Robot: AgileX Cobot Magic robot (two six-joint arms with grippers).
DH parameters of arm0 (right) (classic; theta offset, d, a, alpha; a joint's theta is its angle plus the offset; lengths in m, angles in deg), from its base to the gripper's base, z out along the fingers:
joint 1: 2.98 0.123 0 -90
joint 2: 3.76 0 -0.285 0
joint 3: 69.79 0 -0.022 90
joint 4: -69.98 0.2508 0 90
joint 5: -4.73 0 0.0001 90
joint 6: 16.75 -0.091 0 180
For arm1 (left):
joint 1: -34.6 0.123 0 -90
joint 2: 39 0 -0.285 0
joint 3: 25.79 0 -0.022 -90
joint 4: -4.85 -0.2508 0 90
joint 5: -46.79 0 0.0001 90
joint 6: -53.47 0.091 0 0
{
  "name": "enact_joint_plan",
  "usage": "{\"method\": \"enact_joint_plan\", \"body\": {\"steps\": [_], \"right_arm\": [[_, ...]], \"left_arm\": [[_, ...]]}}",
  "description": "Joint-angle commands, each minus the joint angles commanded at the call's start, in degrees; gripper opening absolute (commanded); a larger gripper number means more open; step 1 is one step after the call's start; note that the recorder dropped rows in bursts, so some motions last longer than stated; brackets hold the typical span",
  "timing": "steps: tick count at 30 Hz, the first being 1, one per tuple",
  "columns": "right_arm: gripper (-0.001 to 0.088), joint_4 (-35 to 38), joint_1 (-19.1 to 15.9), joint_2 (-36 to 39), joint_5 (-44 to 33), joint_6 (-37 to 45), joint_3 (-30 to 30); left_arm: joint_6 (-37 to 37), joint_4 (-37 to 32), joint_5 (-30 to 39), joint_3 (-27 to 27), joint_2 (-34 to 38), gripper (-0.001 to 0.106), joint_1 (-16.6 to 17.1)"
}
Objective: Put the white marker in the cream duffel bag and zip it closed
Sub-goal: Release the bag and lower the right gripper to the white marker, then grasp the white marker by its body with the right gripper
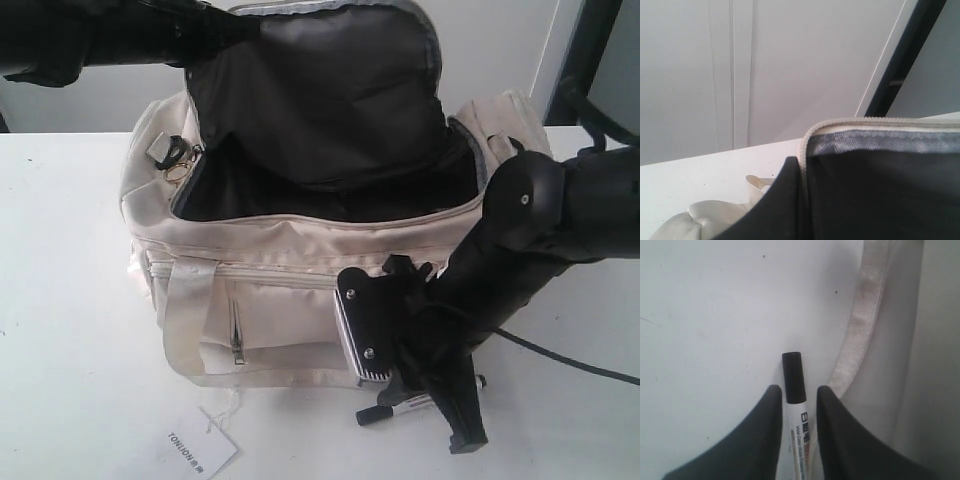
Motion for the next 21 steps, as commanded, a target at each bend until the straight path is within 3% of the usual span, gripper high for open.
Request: {"method": "enact_joint_plan", "body": {"steps": [12,21], "right_arm": [[0.0246,0.2,0.3,0.6,-2.7,2.3,0.0],[0.0244,-2.9,4.7,-2.7,-2.9,2.7,0.0]], "left_arm": [[0.0,0.0,0.0,0.0,0.0,0.0,0.0],[0.0,0.0,0.0,0.0,0.0,0.0,0.0]]}}
